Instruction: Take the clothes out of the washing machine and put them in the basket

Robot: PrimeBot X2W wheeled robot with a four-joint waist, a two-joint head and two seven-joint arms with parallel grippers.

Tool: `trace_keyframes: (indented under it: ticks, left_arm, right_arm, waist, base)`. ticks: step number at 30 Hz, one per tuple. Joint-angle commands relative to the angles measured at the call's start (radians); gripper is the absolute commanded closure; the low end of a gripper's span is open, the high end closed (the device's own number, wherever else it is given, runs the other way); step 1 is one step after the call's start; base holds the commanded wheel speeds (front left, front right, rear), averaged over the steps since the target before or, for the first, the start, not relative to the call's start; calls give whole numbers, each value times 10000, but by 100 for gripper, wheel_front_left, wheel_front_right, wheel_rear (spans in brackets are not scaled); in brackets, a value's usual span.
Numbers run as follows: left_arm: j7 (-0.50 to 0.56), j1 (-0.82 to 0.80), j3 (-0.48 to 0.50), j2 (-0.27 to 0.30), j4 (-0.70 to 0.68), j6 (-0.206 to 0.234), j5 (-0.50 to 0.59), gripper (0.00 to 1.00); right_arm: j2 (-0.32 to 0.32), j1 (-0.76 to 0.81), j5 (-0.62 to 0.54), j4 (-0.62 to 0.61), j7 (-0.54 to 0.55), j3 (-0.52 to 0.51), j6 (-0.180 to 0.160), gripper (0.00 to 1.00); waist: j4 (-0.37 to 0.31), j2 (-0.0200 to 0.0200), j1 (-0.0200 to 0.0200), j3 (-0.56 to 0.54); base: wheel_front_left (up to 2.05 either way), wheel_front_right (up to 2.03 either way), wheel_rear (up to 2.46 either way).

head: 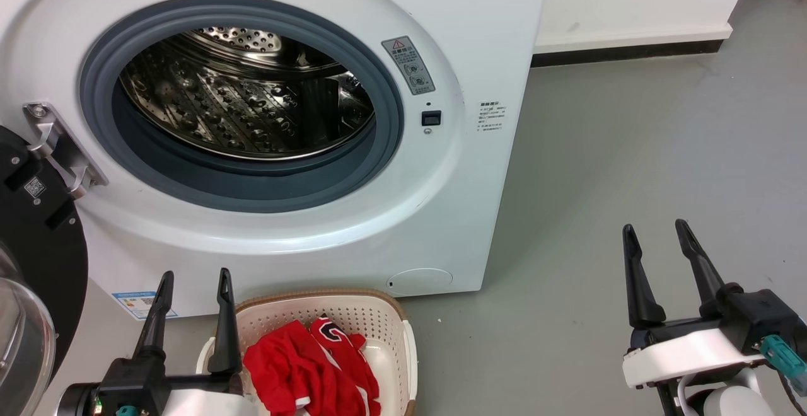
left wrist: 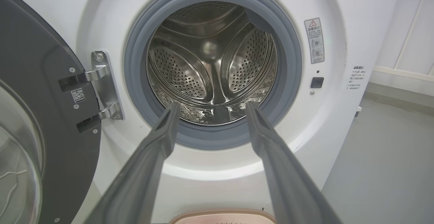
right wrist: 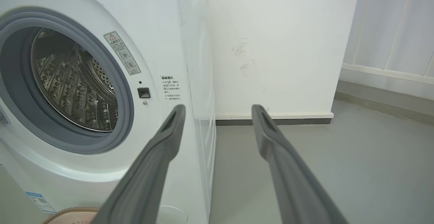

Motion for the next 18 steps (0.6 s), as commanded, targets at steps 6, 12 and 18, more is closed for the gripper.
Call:
trace_keyframes:
  ticks: [6, 12, 18]
  left_arm:
    - [-26, -66, 22, -57, 107, 18, 92, 0]
    - [-26, -75, 43, -78, 136, -25, 143, 0]
    - [-26, -79, 61, -93, 122, -17, 131, 0]
  right_arm:
    - [14, 145, 104, 5, -23, 4, -11, 0]
    - [14, 129, 123, -9, -23, -33, -11, 0]
    - [14, 118, 173, -28, -23, -16, -11, 0]
  waist:
    - [-47, 0, 2, -21]
    - [-54, 0, 2, -15]
    - [-31, 0, 2, -34]
  base:
    - [0, 0, 0]
    - [0, 0, 0]
    - [0, 0, 0]
